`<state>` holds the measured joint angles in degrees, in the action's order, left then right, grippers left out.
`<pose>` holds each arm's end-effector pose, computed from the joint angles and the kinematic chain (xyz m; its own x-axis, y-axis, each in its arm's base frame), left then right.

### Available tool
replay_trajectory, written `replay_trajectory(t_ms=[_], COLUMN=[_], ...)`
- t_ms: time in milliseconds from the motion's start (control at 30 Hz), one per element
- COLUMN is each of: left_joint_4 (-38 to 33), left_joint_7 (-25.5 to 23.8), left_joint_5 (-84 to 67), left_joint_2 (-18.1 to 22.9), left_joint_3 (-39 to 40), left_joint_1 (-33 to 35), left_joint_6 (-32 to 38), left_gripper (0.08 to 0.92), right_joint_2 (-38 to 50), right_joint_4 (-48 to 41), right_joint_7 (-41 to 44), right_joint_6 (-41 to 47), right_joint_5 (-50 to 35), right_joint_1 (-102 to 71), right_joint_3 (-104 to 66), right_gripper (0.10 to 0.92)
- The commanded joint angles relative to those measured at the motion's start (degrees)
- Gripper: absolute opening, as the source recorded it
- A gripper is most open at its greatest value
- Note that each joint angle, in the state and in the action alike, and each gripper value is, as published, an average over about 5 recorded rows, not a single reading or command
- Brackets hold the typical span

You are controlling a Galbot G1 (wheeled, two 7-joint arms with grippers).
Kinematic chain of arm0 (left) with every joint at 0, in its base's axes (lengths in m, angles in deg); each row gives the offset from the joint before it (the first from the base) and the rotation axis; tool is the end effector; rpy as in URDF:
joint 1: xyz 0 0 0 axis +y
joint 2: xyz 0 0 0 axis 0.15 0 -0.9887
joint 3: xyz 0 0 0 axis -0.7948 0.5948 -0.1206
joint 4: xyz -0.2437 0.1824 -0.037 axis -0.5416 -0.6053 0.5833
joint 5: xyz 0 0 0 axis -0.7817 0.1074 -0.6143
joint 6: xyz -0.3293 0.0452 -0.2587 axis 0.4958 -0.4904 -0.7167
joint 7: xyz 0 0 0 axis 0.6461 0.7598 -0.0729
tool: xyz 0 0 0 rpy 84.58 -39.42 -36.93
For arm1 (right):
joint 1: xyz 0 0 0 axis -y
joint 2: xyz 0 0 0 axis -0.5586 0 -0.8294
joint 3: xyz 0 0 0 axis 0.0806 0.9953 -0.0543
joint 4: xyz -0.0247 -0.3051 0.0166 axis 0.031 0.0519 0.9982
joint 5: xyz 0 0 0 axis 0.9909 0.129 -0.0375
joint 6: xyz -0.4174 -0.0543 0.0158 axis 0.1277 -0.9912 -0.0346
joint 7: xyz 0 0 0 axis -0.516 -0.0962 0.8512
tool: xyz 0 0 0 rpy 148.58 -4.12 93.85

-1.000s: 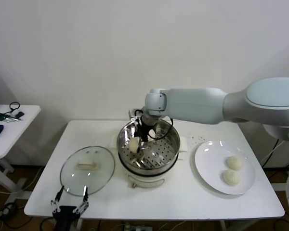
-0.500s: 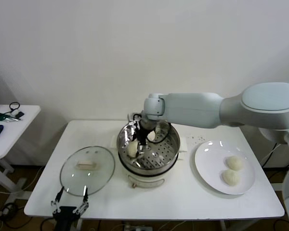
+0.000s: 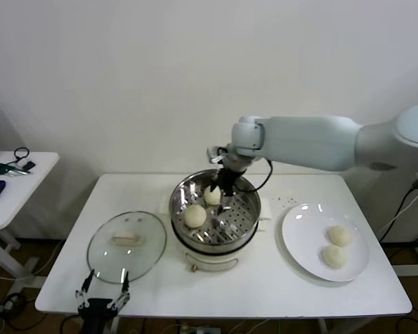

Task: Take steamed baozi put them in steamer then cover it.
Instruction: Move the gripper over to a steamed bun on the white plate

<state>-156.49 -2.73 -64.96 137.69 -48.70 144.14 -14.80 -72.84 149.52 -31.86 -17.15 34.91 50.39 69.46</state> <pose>0.1797 0.0621 -0.3501 -0.9777 -0.0795 0.1945 -0.0389 0.9781 0.2044 0.5749 0.1242 -0.0822 -0.0486 -0.2737 0.9606 -0.9746 -0.1974 -0.1055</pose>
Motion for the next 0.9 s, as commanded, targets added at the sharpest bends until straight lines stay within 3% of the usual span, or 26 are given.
replay_trajectory(t_ms=[33, 400, 900], left_joint_4=[-0.3, 0.2, 0.2], left_joint_7=[-0.1, 0.1, 0.2], left_joint_5=[0.8, 1.1, 5.7], left_joint_2=[0.8, 0.3, 2.3], left_joint_3=[0.4, 0.1, 1.9], left_joint_1=[-1.4, -1.4, -3.2], left_joint_6=[-1.0, -1.8, -2.6], left_gripper=[0.823, 0.823, 0.823], right_joint_2=[16.2, 34.0, 40.1], right_joint_4=[6.4, 8.3, 3.1], right_joint_7=[6.7, 8.8, 8.4], right_joint_6=[-3.3, -6.3, -9.0], right_joint_5=[7.4, 26.5, 43.0], right_joint_1=[7.3, 0.1, -26.4], right_joint_3=[3.8, -0.1, -18.8], right_gripper=[0.823, 0.823, 0.823])
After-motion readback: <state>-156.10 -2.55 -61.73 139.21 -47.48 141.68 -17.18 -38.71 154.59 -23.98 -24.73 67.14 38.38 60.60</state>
